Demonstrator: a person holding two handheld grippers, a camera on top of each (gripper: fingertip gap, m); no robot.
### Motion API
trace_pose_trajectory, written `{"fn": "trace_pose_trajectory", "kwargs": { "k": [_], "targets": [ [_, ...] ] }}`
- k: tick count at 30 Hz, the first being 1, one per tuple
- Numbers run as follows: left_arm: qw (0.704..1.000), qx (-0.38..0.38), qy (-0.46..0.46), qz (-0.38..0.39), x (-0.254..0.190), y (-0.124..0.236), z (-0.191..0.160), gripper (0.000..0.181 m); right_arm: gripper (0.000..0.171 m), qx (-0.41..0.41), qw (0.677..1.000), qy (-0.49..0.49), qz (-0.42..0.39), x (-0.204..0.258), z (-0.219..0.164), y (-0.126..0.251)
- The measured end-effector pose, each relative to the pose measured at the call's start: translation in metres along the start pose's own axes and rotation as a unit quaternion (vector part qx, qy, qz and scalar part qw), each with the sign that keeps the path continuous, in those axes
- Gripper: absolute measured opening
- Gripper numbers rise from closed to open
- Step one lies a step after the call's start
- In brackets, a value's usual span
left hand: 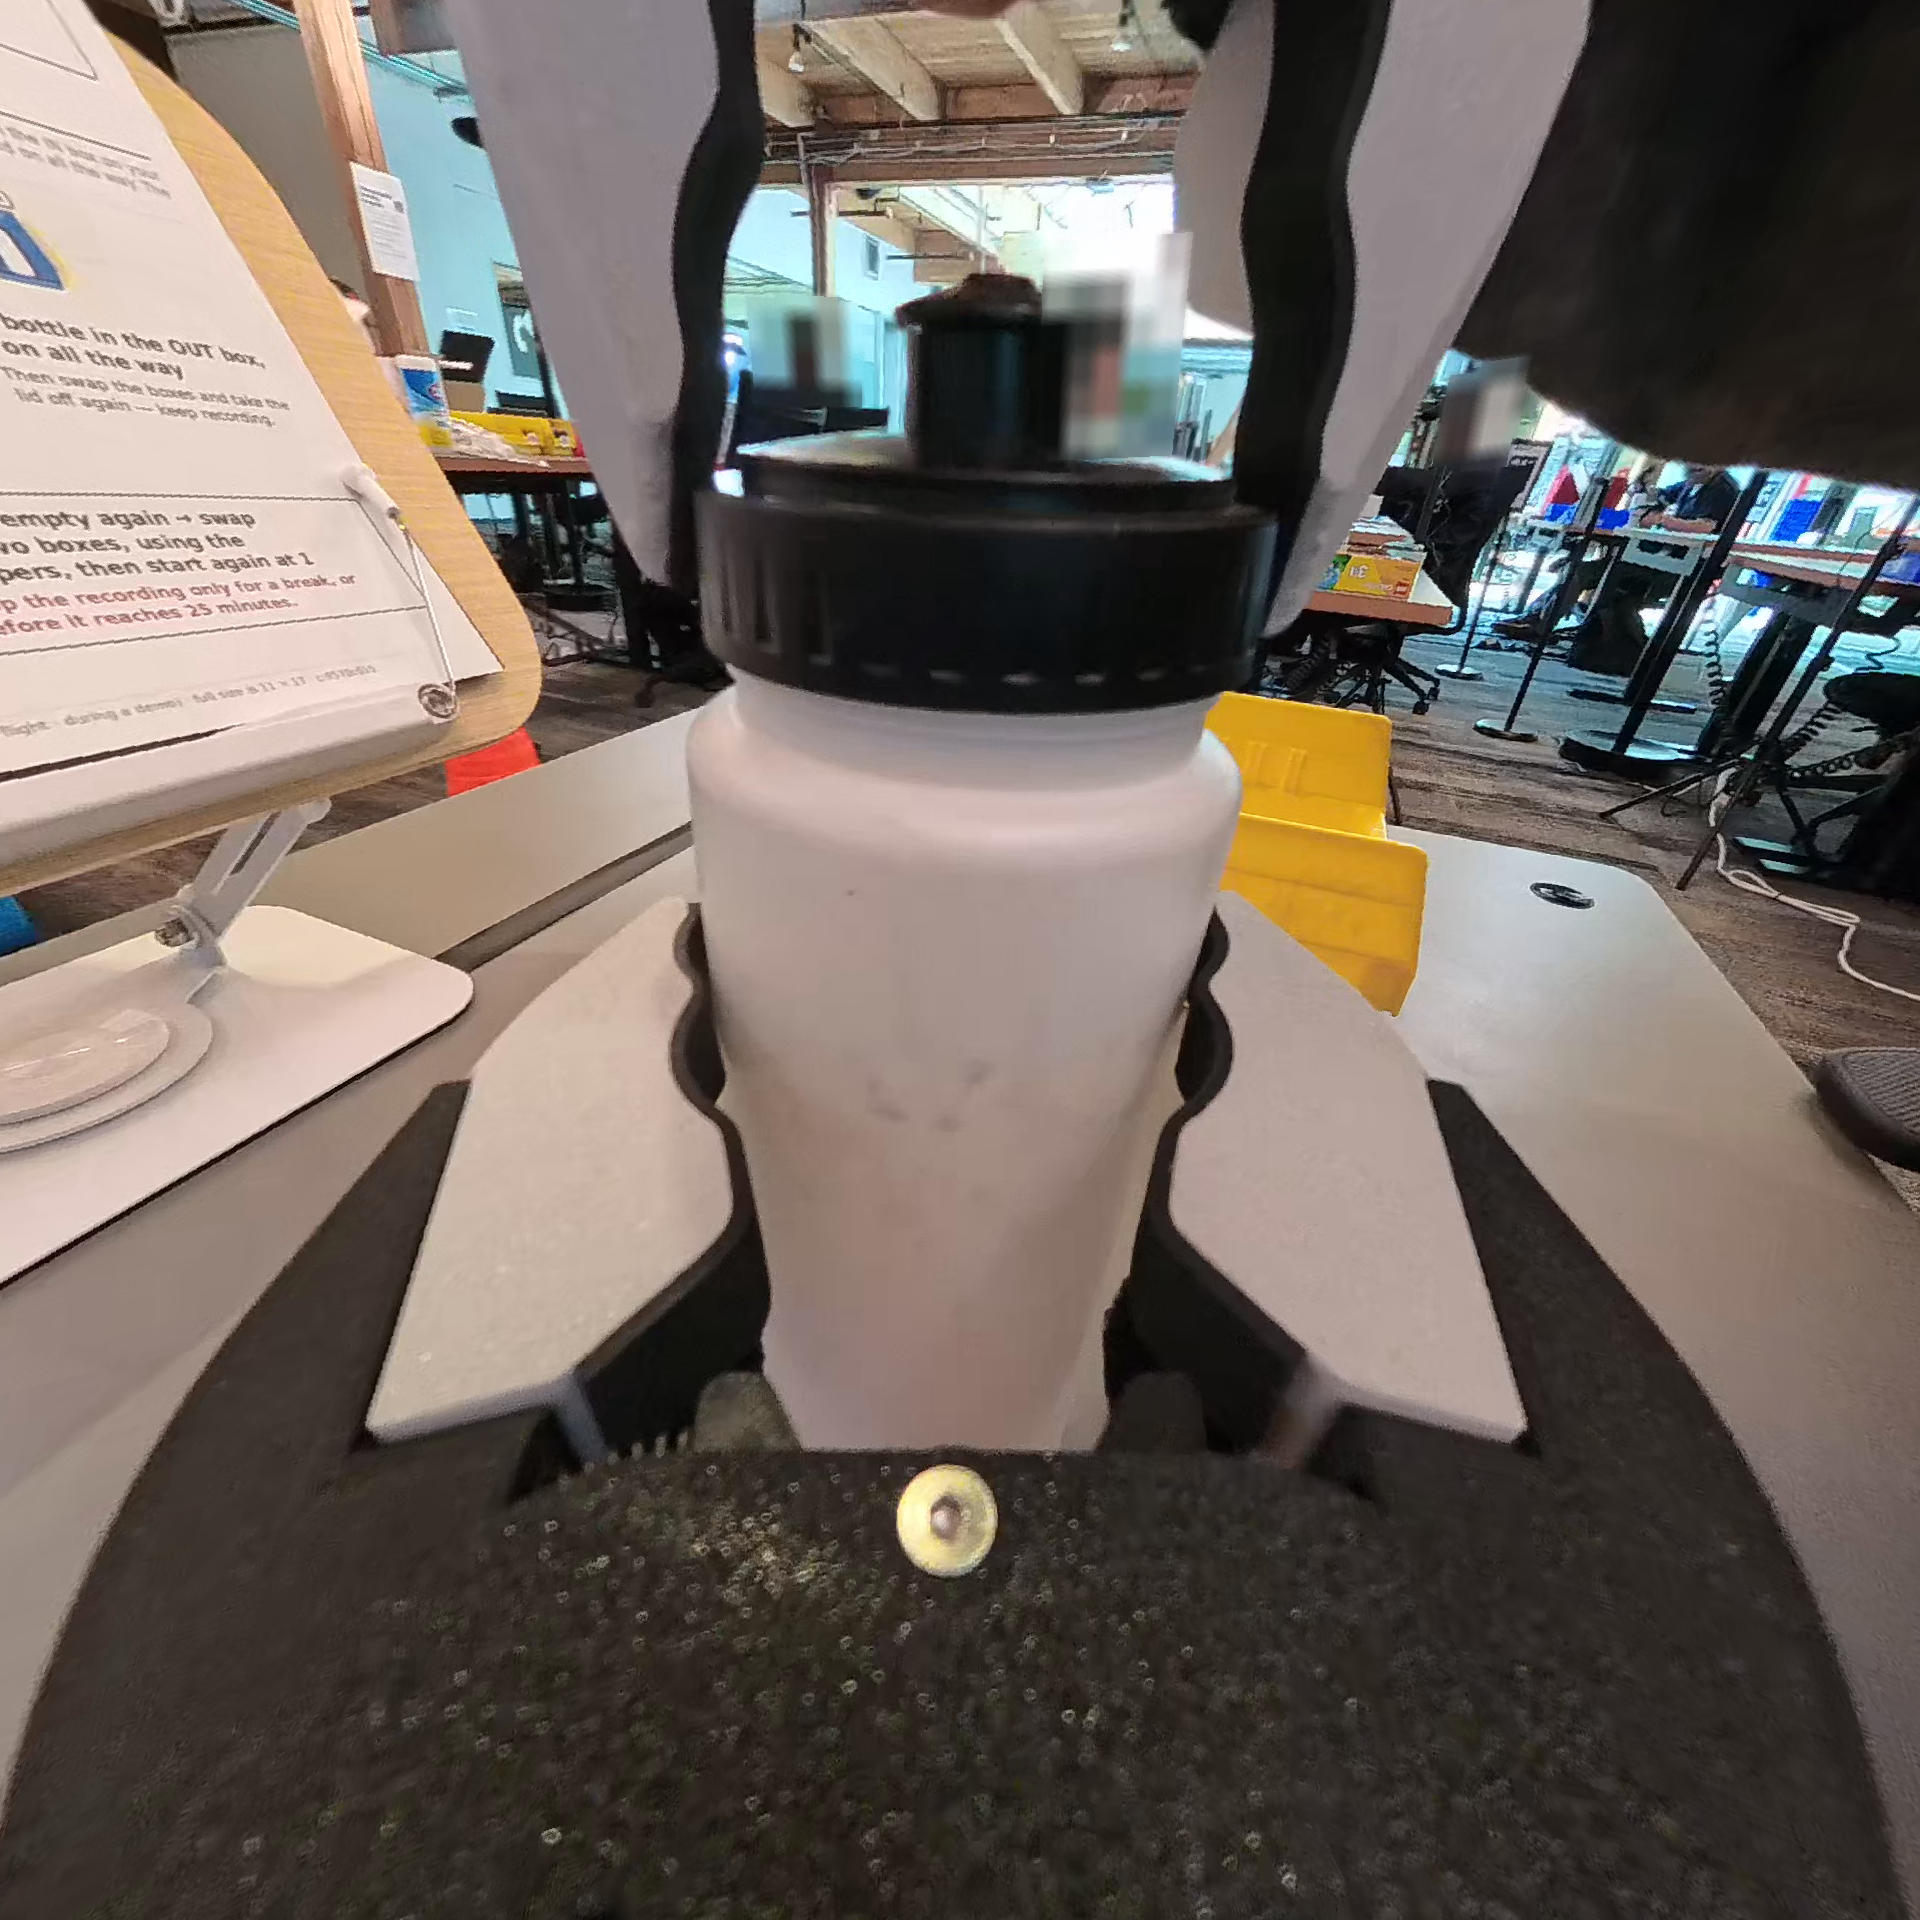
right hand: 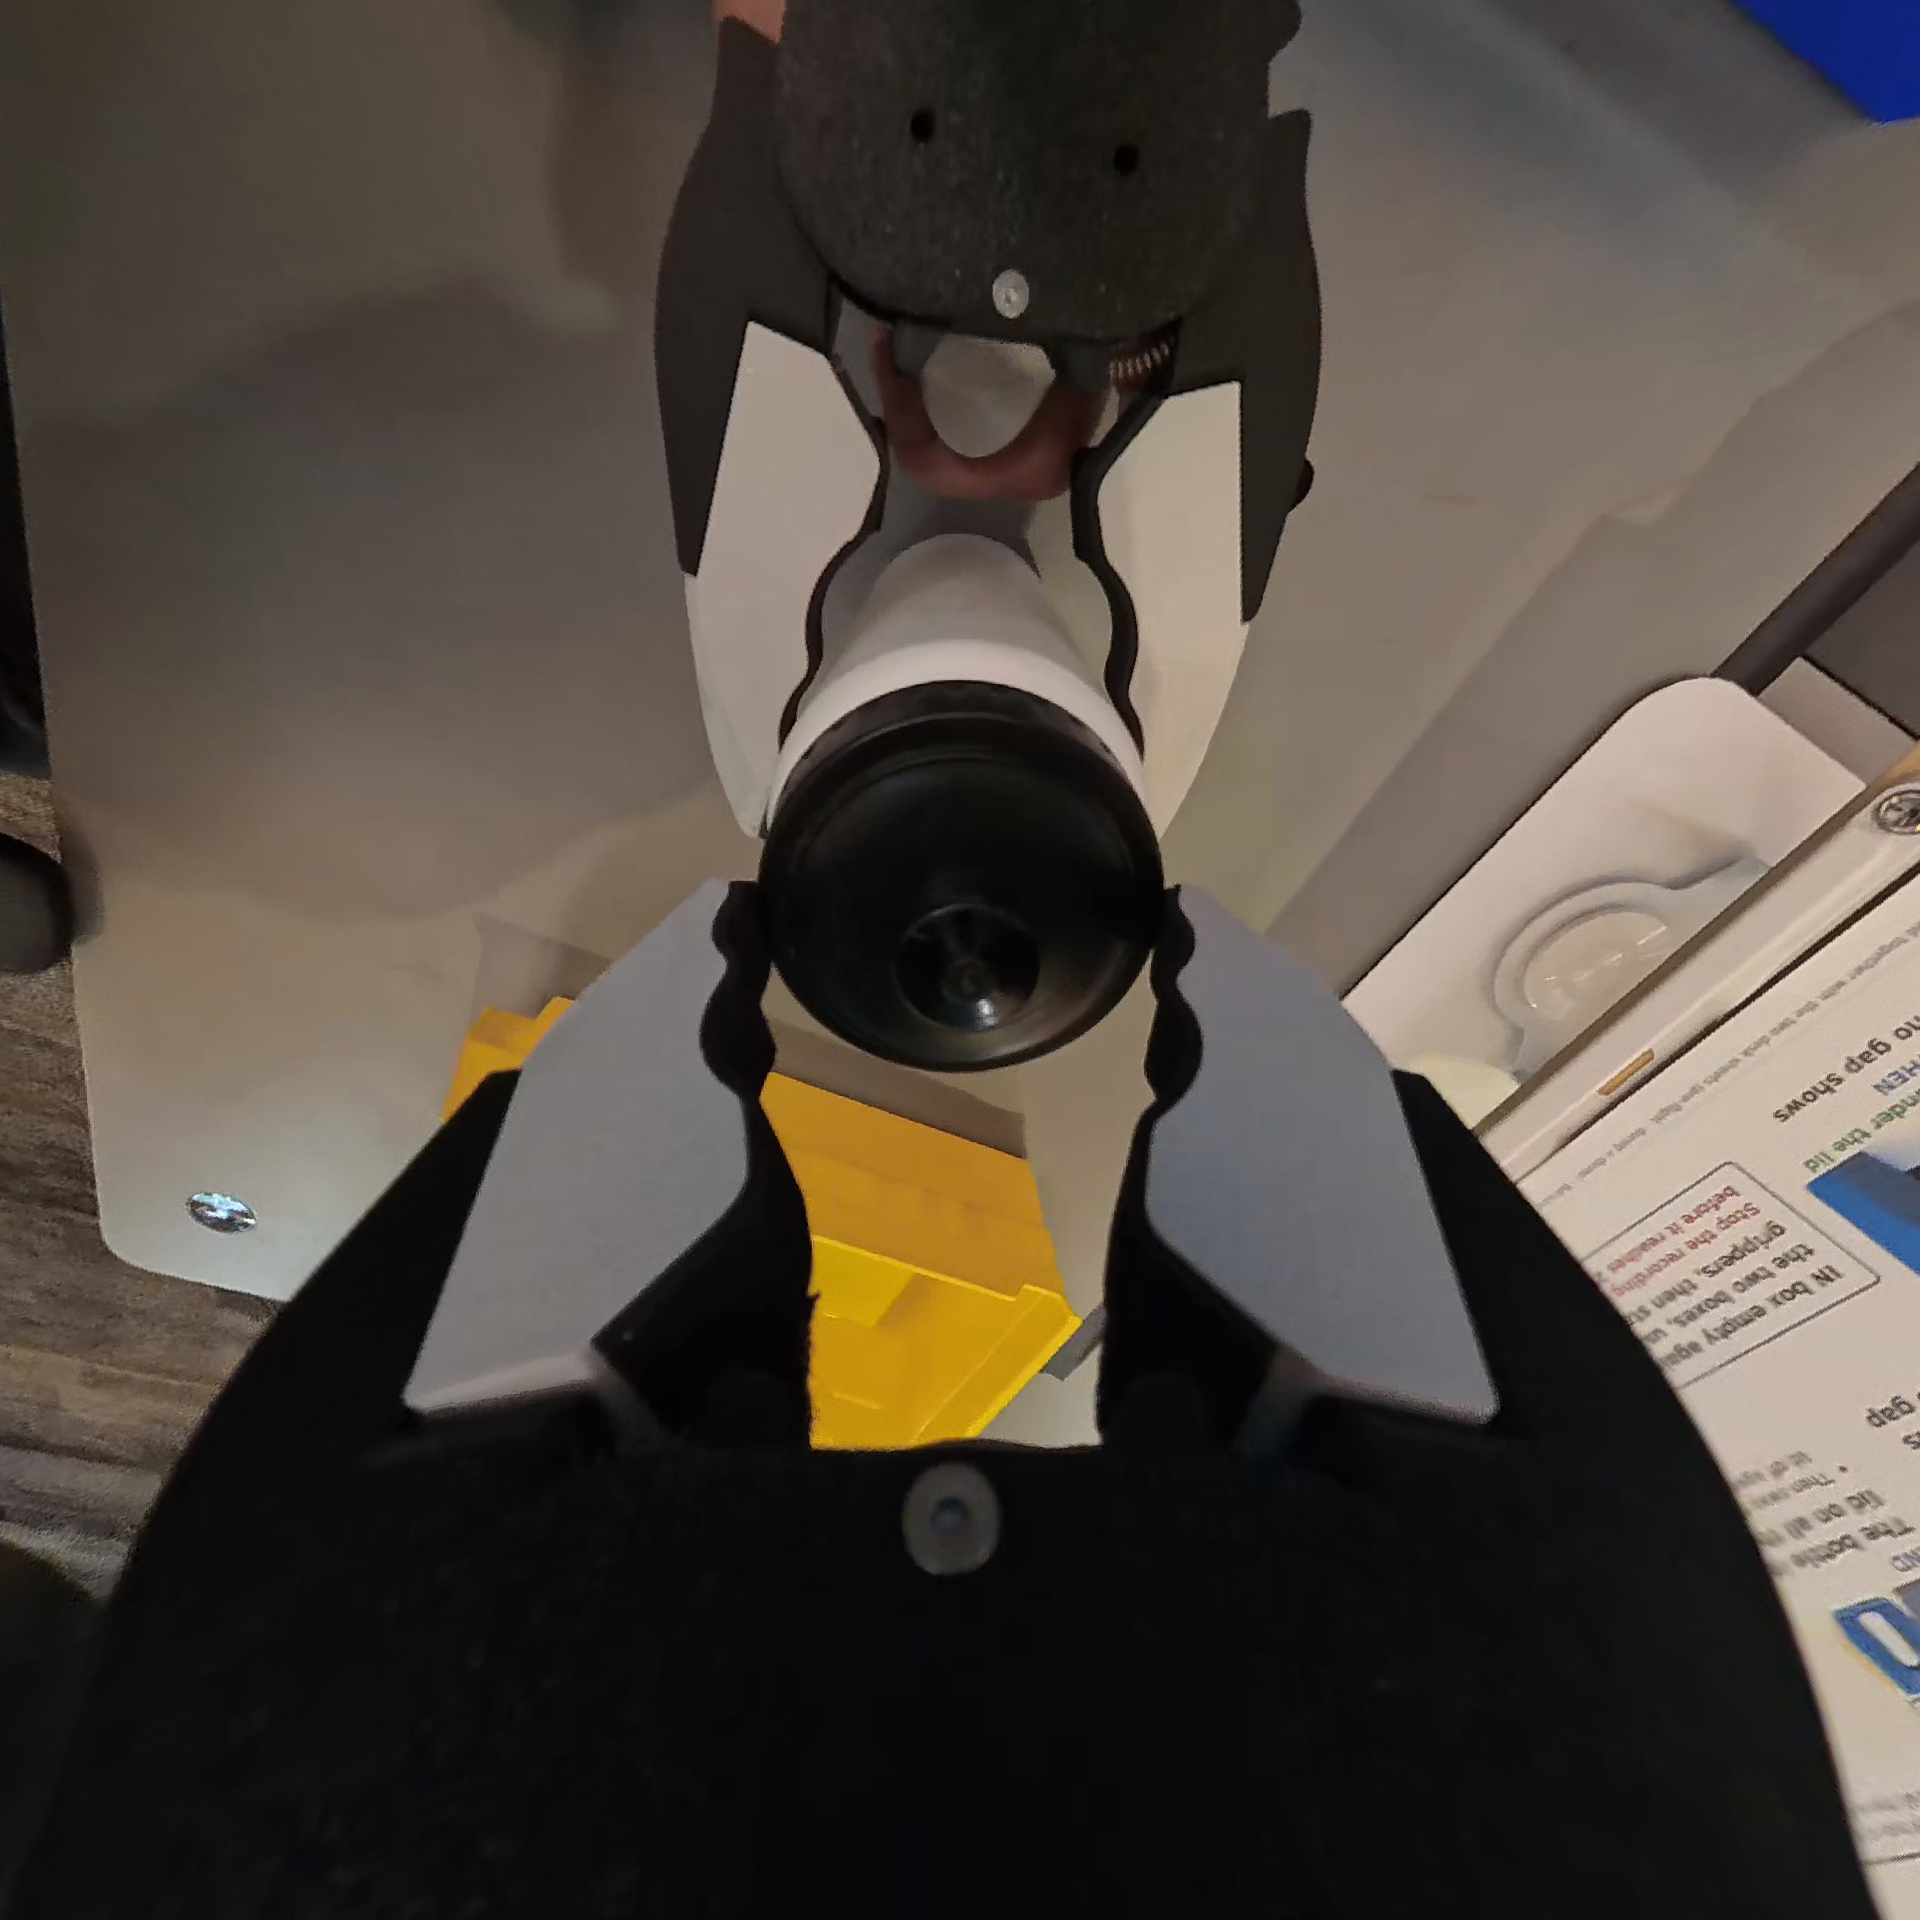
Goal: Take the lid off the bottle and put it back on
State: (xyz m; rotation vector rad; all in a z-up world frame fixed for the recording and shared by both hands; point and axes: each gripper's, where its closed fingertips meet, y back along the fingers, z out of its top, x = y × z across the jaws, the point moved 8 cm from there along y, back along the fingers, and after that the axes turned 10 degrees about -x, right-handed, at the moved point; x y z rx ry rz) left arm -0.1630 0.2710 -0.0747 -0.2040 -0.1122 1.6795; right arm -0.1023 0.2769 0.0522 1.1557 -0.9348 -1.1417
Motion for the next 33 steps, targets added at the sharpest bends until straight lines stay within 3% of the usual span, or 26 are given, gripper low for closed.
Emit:
{"fn": "trace_pose_trajectory", "kwargs": {
  "k": [8,13,17,19,21,22,24,26,28,30,33],
  "targets": [
    [1.000,-0.002,-0.003,0.019,-0.001,0.001,0.000,0.086,0.071,0.004,0.987,-0.153,-0.040,0.002,0.003,-0.001],
    [1.000,0.000,-0.007,0.030,-0.002,0.002,0.000,0.086,0.072,-0.007,0.930,-0.357,-0.092,0.007,0.005,-0.002],
    [1.000,0.000,-0.007,0.029,-0.001,0.001,0.000,0.086,0.073,-0.012,0.899,-0.422,-0.118,0.008,0.006,-0.003],
    [1.000,-0.001,-0.008,0.028,-0.001,0.001,0.000,0.086,0.075,0.007,0.908,-0.401,-0.121,0.009,0.006,-0.006],
    [1.000,-0.001,-0.007,0.023,-0.001,0.002,0.000,0.086,0.102,0.018,0.927,-0.359,-0.108,0.011,0.007,-0.006],
    [1.000,-0.001,-0.007,0.022,-0.001,0.002,0.000,0.086,0.105,0.009,0.937,-0.331,-0.110,0.010,0.009,0.000],
    [1.000,-0.002,-0.006,0.019,-0.001,0.002,0.000,0.086,0.100,-0.024,0.966,-0.231,-0.112,0.008,0.016,0.018],
    [1.000,-0.003,-0.005,0.014,0.000,0.002,0.000,0.086,0.091,-0.011,0.992,-0.063,-0.113,0.011,0.017,0.032],
    [1.000,-0.003,-0.005,0.008,0.000,0.003,0.000,0.086,0.071,-0.017,0.991,0.060,-0.122,0.013,0.011,0.037],
    [1.000,-0.003,-0.004,0.003,0.000,0.003,0.000,0.086,0.070,-0.038,0.992,0.070,-0.095,0.009,0.008,0.033],
    [1.000,-0.004,-0.004,0.000,0.001,0.003,-0.001,0.086,0.092,-0.007,0.999,0.034,-0.027,0.003,0.002,0.019]
  ]
}}
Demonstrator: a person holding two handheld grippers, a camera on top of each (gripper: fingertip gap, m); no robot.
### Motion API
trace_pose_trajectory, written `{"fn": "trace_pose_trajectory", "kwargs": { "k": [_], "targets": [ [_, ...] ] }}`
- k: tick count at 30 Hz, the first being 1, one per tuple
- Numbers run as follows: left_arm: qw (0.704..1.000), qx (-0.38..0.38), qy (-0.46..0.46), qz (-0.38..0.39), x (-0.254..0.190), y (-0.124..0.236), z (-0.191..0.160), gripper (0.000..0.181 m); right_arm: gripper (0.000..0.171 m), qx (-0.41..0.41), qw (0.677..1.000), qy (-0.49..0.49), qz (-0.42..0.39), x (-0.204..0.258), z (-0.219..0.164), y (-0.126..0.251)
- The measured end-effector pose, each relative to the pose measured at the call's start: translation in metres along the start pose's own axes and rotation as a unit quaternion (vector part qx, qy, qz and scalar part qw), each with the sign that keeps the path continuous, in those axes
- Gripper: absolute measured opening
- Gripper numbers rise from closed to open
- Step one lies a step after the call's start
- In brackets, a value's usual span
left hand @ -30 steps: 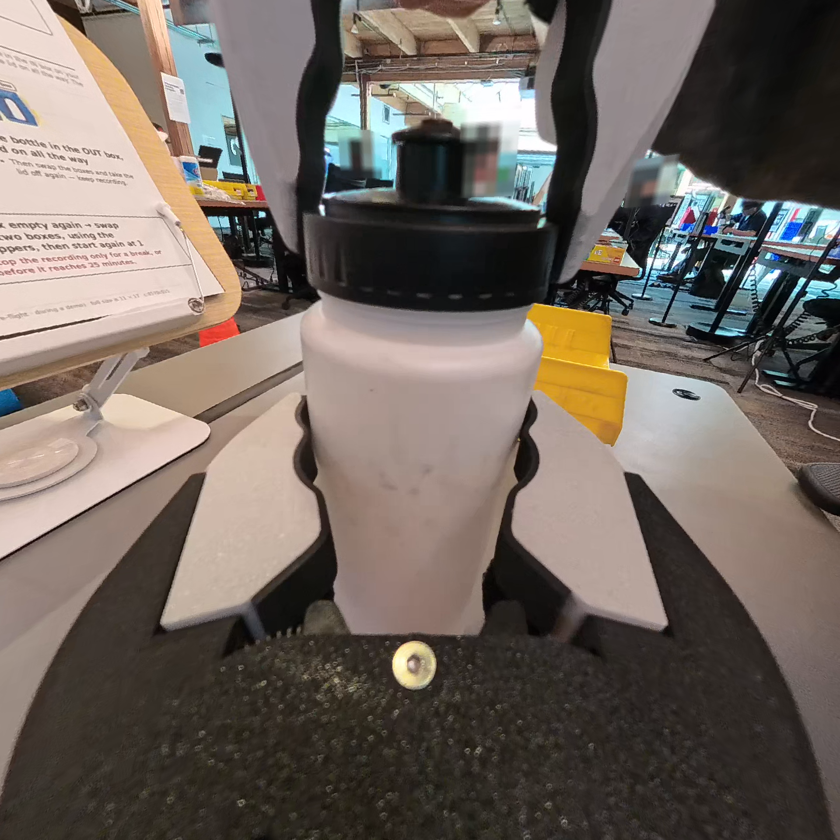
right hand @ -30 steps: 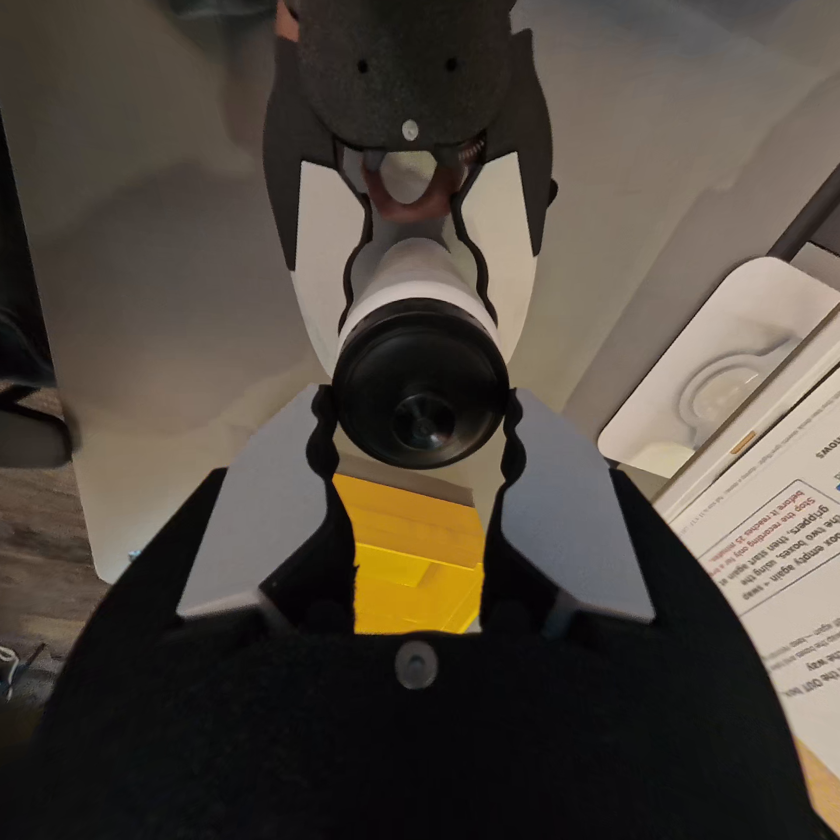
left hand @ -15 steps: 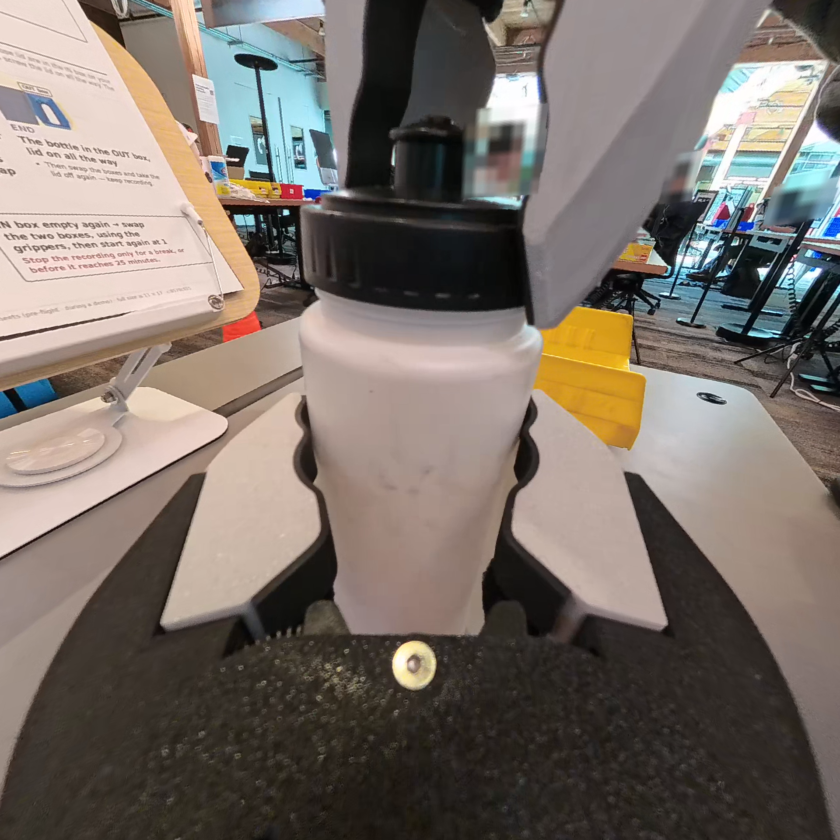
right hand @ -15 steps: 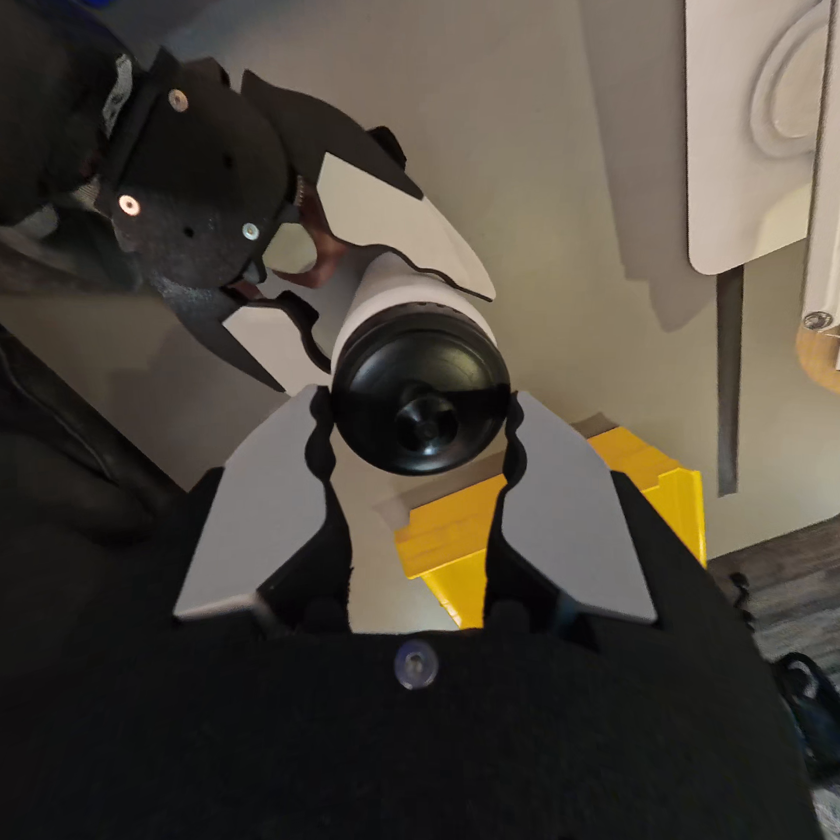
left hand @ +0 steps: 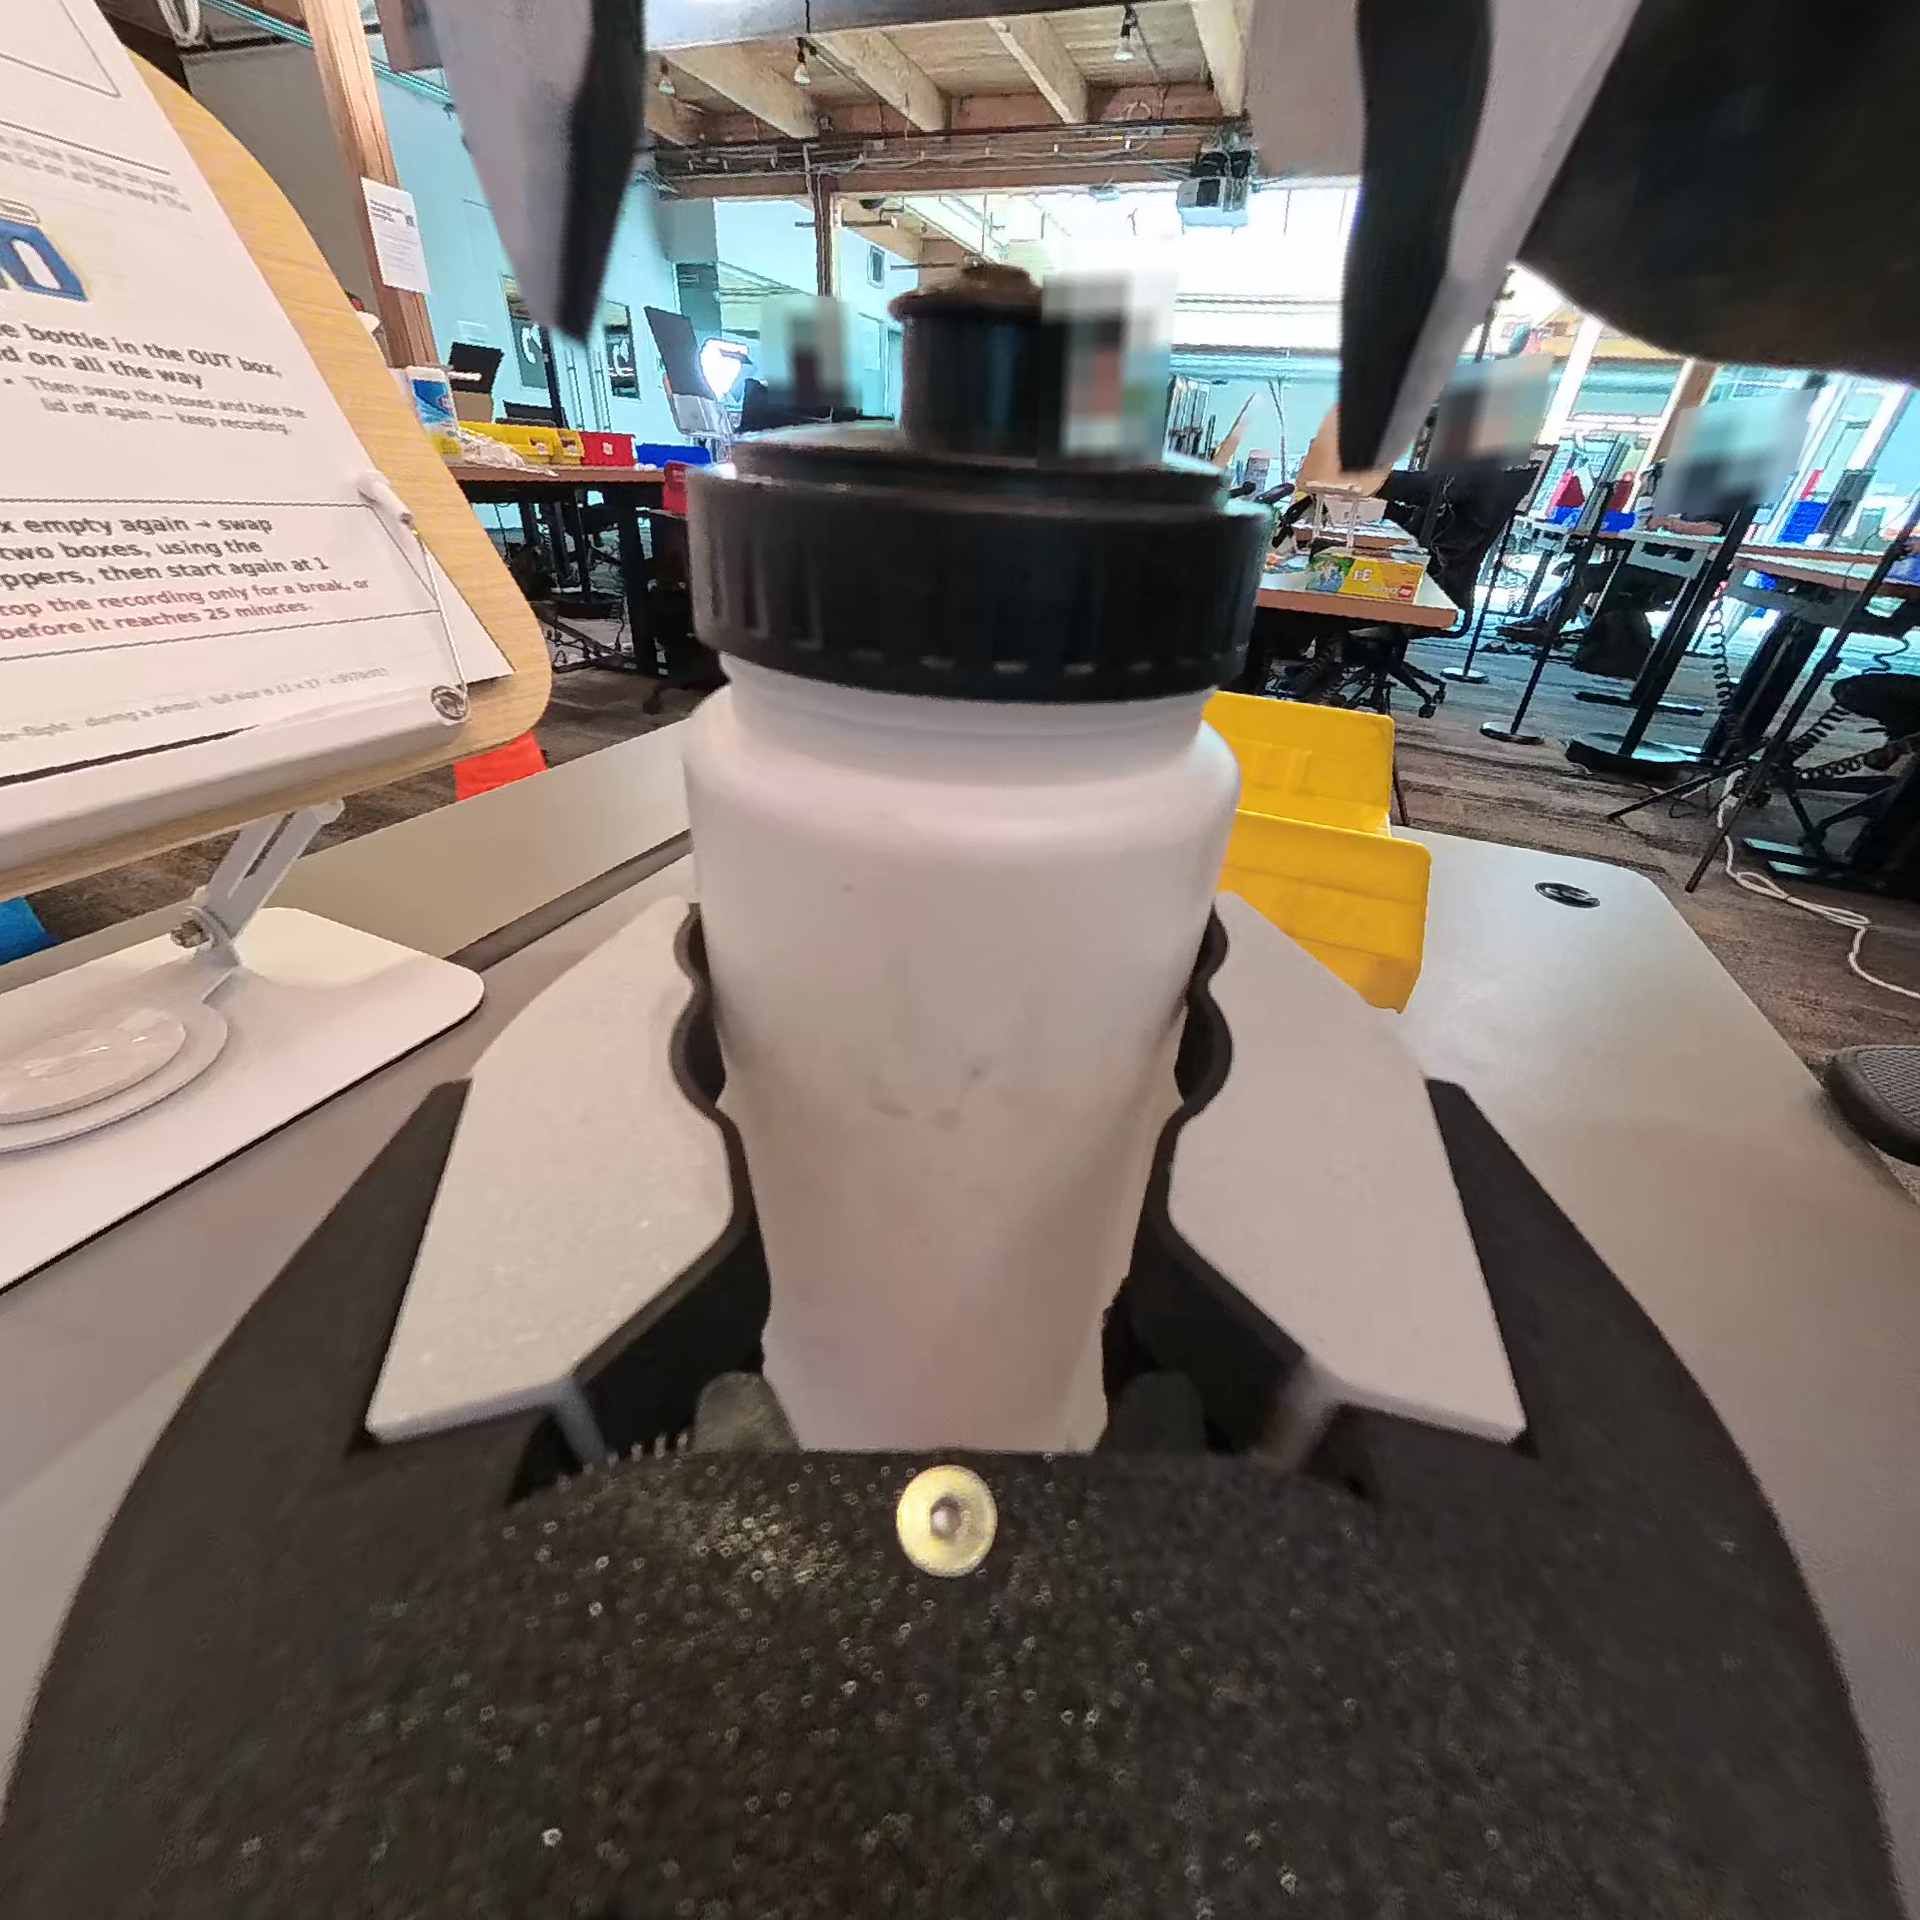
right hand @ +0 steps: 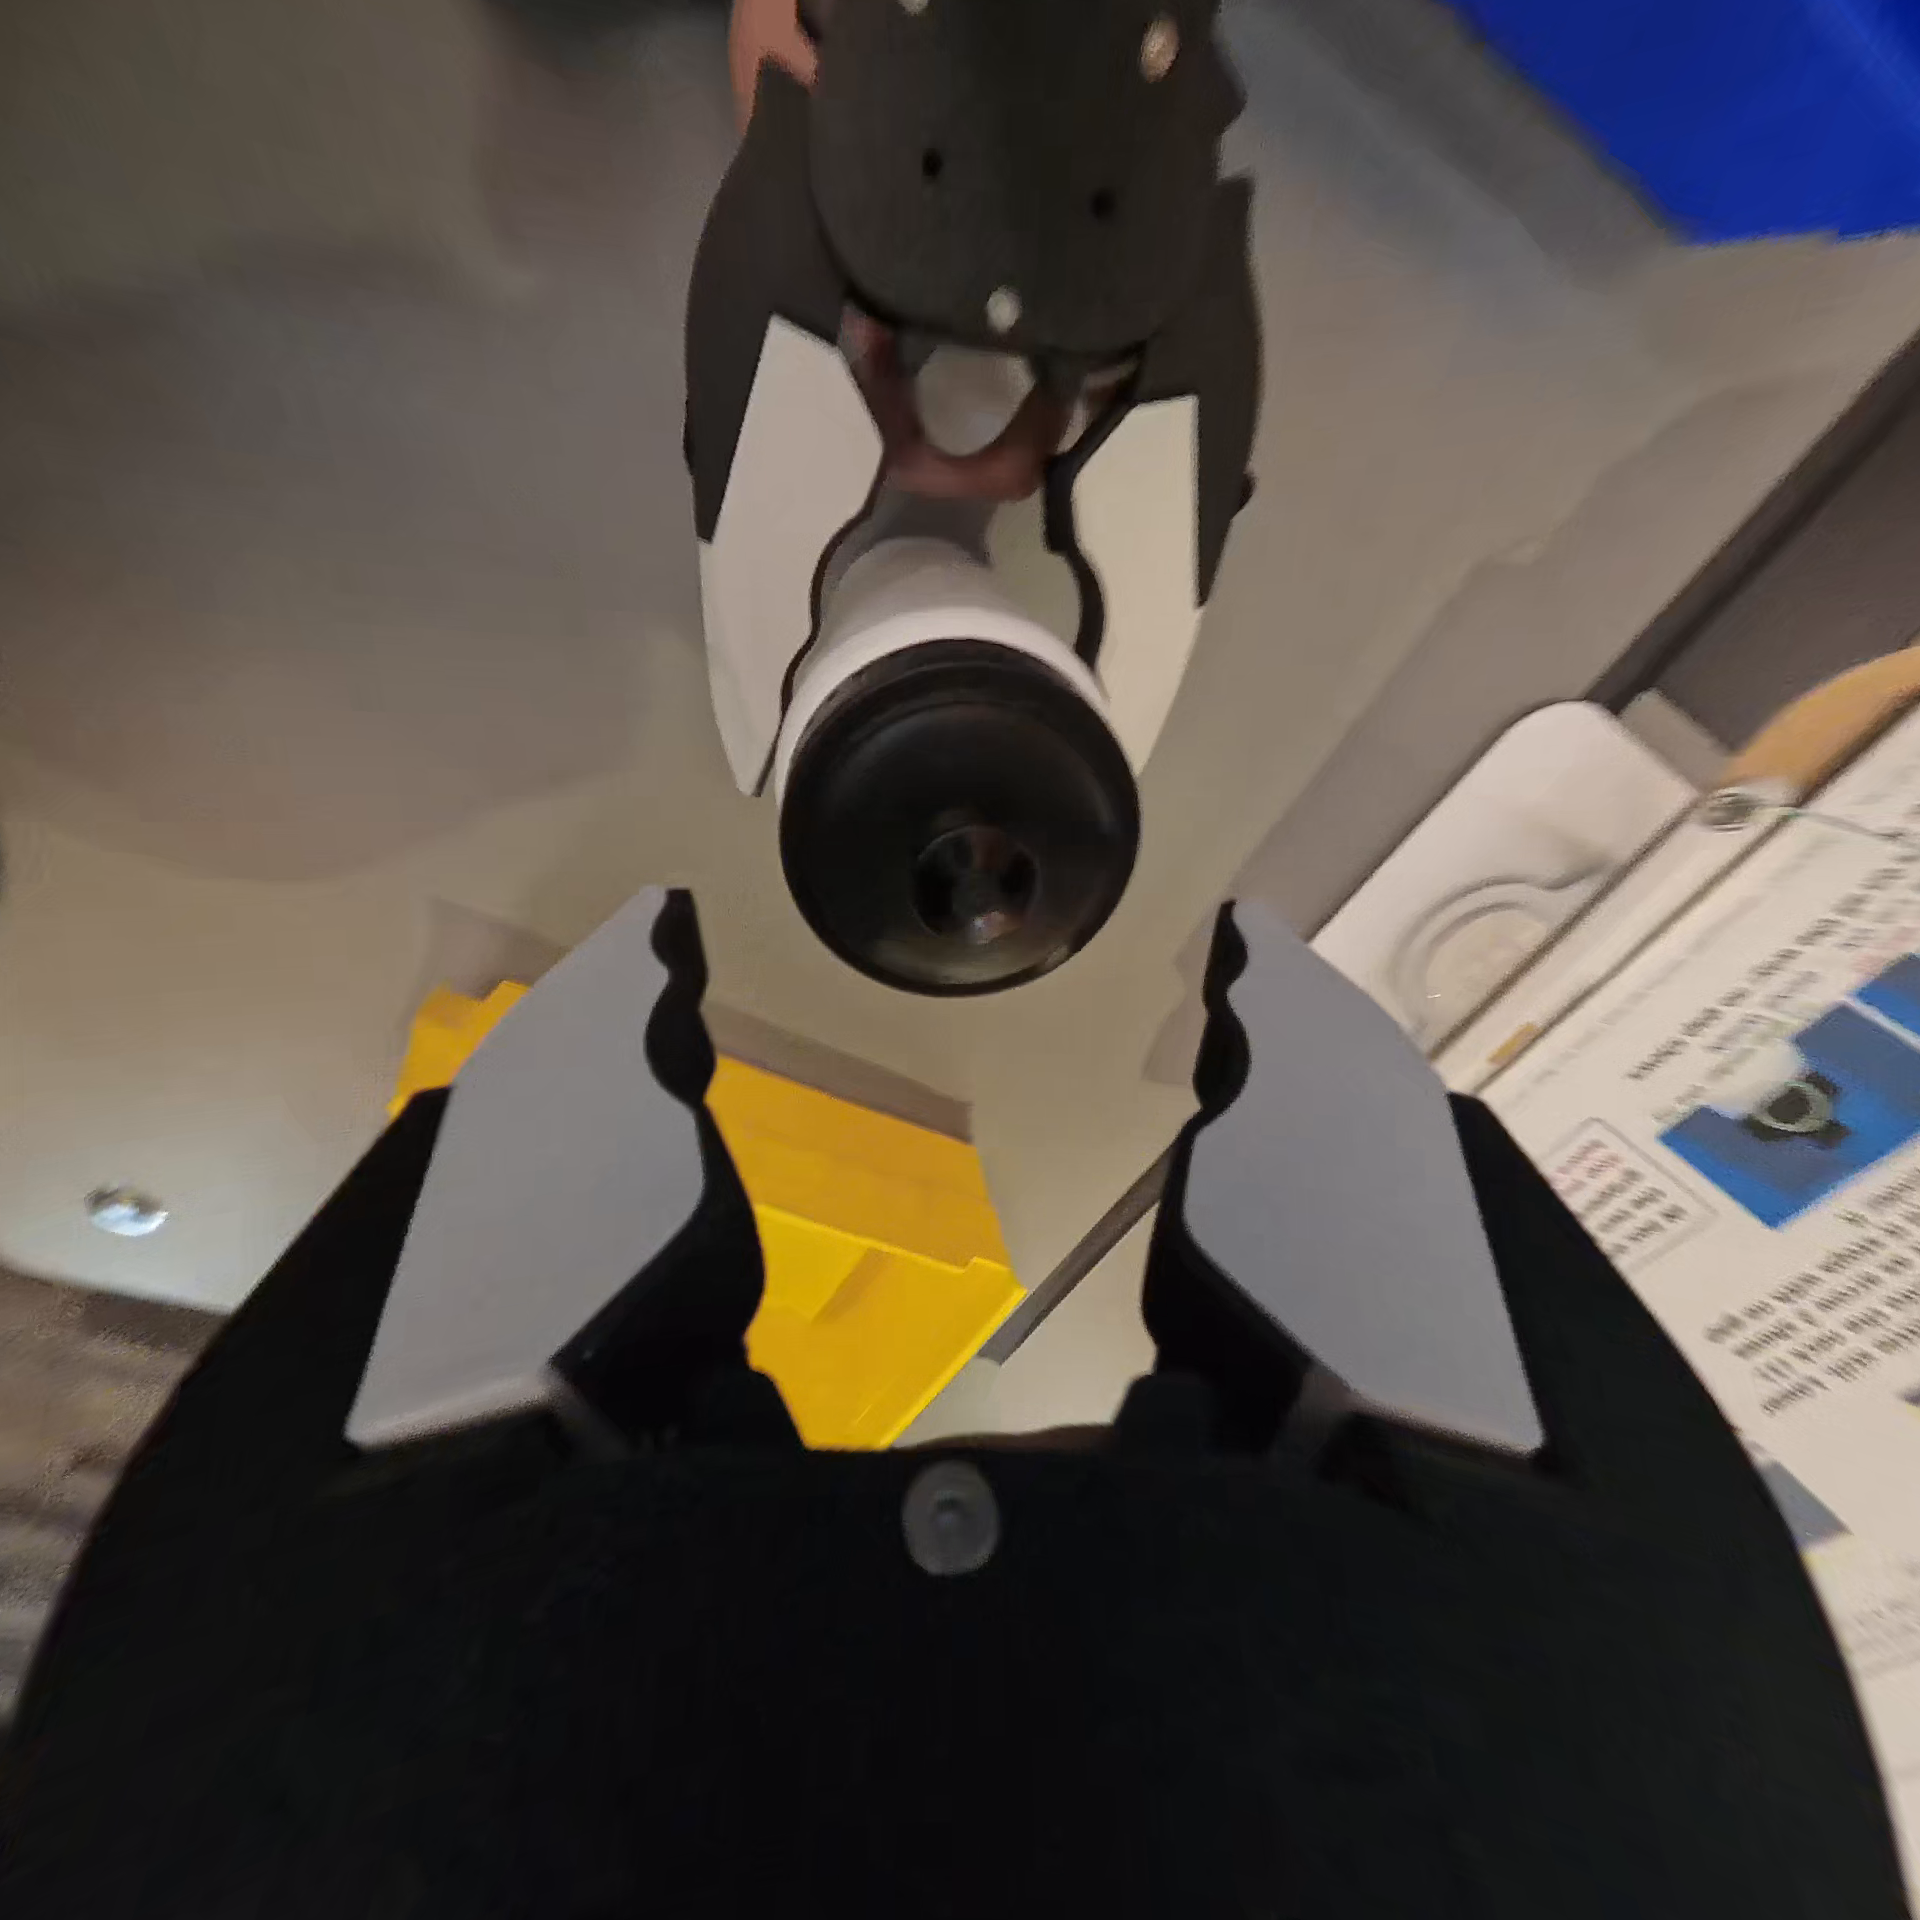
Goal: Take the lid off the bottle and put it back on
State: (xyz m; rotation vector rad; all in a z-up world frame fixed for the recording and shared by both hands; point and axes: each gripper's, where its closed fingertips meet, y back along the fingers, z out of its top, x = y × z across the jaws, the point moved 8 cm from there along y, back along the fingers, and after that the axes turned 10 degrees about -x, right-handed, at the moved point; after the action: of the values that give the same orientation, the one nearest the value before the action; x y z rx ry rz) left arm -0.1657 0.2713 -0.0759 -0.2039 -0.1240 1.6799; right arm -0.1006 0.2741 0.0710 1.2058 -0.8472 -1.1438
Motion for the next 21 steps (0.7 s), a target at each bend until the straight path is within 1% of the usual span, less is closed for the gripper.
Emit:
{"fn": "trace_pose_trajectory", "kwargs": {
  "k": [2,4,6,7,8,11,13,15,18,21],
  "targets": [
    [1.000,0.000,0.001,-0.002,0.000,0.000,0.000,0.086,0.093,0.016,1.000,0.000,0.023,-0.003,-0.003,-0.008],
    [1.000,-0.001,0.001,-0.003,0.000,0.000,0.000,0.086,0.091,-0.002,0.999,0.001,0.033,-0.006,-0.002,-0.013],
    [1.000,-0.001,0.000,-0.003,0.000,0.000,0.000,0.086,0.085,-0.021,0.999,-0.015,0.048,-0.010,0.001,-0.015],
    [1.000,-0.001,0.001,-0.003,0.000,0.000,0.000,0.086,0.074,-0.021,0.998,-0.021,0.060,-0.011,0.000,-0.016],
    [1.000,-0.001,0.001,-0.003,0.000,0.000,0.000,0.086,0.070,-0.021,0.997,-0.024,0.068,-0.011,0.000,-0.017],
    [1.000,-0.001,0.002,-0.003,0.000,0.001,0.000,0.086,0.070,-0.020,0.998,-0.005,0.062,-0.009,0.001,-0.016],
    [1.000,-0.001,0.003,-0.005,0.000,0.000,0.000,0.086,0.069,-0.012,0.998,0.052,0.040,-0.004,0.002,-0.014],
    [1.000,0.000,0.003,-0.005,0.000,0.000,0.000,0.086,0.069,-0.008,0.996,0.086,0.032,-0.001,0.005,-0.010],
    [1.000,0.000,0.003,-0.005,0.000,0.000,0.000,0.086,0.069,0.001,0.994,0.103,0.034,0.000,0.009,-0.009],
    [1.000,0.000,0.002,-0.005,0.000,0.001,0.000,0.086,0.070,0.001,0.995,0.091,0.048,-0.002,0.009,-0.014]
  ]
}}
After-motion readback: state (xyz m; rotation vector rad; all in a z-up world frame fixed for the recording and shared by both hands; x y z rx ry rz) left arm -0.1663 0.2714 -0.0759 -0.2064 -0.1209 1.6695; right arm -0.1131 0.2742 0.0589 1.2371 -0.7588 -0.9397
